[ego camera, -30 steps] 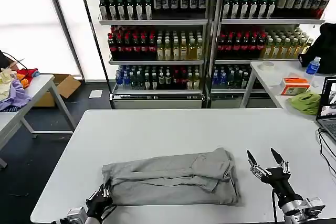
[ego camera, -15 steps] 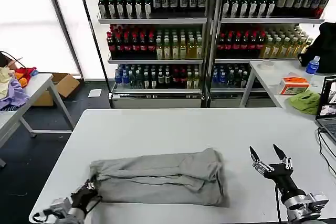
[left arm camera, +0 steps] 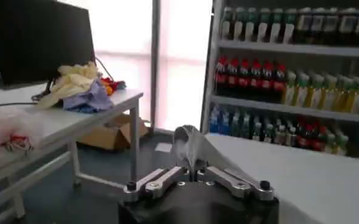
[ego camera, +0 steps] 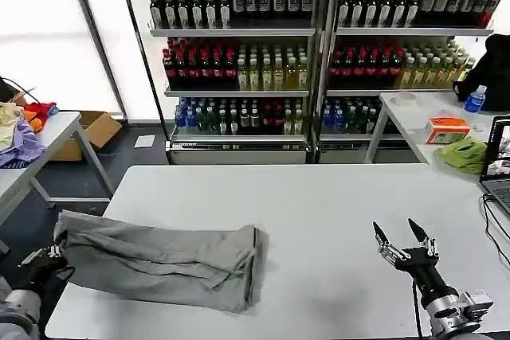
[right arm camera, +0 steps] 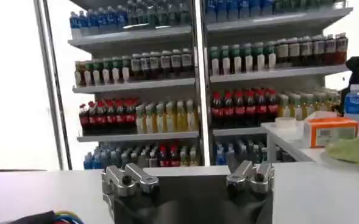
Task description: Fold and organize the clothes.
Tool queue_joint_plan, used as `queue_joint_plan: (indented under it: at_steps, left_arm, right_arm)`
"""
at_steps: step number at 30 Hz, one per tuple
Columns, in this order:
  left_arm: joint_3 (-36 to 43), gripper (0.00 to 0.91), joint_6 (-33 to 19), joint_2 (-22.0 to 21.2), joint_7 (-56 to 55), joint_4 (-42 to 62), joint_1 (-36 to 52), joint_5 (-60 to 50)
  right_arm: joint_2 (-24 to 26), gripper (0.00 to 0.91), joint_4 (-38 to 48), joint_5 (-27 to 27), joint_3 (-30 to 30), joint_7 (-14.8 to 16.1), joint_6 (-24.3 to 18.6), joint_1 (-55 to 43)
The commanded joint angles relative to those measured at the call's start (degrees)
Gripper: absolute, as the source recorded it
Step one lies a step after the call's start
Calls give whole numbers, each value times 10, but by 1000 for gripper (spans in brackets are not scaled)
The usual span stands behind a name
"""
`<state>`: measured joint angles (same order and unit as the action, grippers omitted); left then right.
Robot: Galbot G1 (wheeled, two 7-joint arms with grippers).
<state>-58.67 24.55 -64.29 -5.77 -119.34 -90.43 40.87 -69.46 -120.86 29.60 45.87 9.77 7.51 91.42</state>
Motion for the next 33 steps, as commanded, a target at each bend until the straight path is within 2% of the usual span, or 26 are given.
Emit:
queue_joint_plan:
  at_steps: [1, 4, 7, 11, 17, 22, 23, 24, 25, 26, 27, 28, 33]
  left_arm:
    - [164, 10, -1, -5, -40, -151, 2, 53]
    - [280, 10, -12, 12, -58, -141, 45, 42]
    - [364, 10, -23, 31, -61, -119, 80, 31]
    - [415, 10, -27, 51, -60, -91, 99, 30]
    - [506, 10, -30, 27, -43, -19, 144, -13]
    - [527, 30, -30, 0, -39, 37, 144, -22]
    - [530, 242, -30, -6, -38, 44, 144, -24]
    - [534, 393, -30, -10, -35, 51, 146, -26]
    - [537, 484, -29, -15, -33, 59, 147, -32]
    - [539, 484, -29, -19, -31, 64, 147, -42]
    - [541, 796, -29, -22, -24, 66, 145, -46]
    - [544, 907, -25, -23, -24, 66, 143, -49]
    - [540, 907, -26, -35, -25, 60, 146, -61]
  right_arm:
    - [-1, 907, 0, -1, -15, 1, 1, -1]
    - [-1, 907, 10, -9, -28, -1, 0, -10]
    - [-4, 907, 3, -14, -32, 0, 3, -7]
    - [-6, 907, 0, -15, -27, 1, 1, 3]
    - [-8, 907, -6, -15, -23, 0, 1, 9]
    - [-9, 907, -11, -15, -18, 1, 1, 12]
    - [-9, 907, -11, -15, -17, 1, 0, 13]
    - [-9, 907, -11, -15, -18, 3, 0, 13]
    - [-9, 907, -10, -14, -18, 3, -1, 13]
    - [-9, 907, -9, -14, -18, 3, 0, 13]
    - [-8, 907, -9, -14, -19, 3, 0, 11]
    - [-8, 907, -8, -13, -19, 3, 0, 9]
    - [-9, 907, -12, -13, -23, 4, 4, 5]
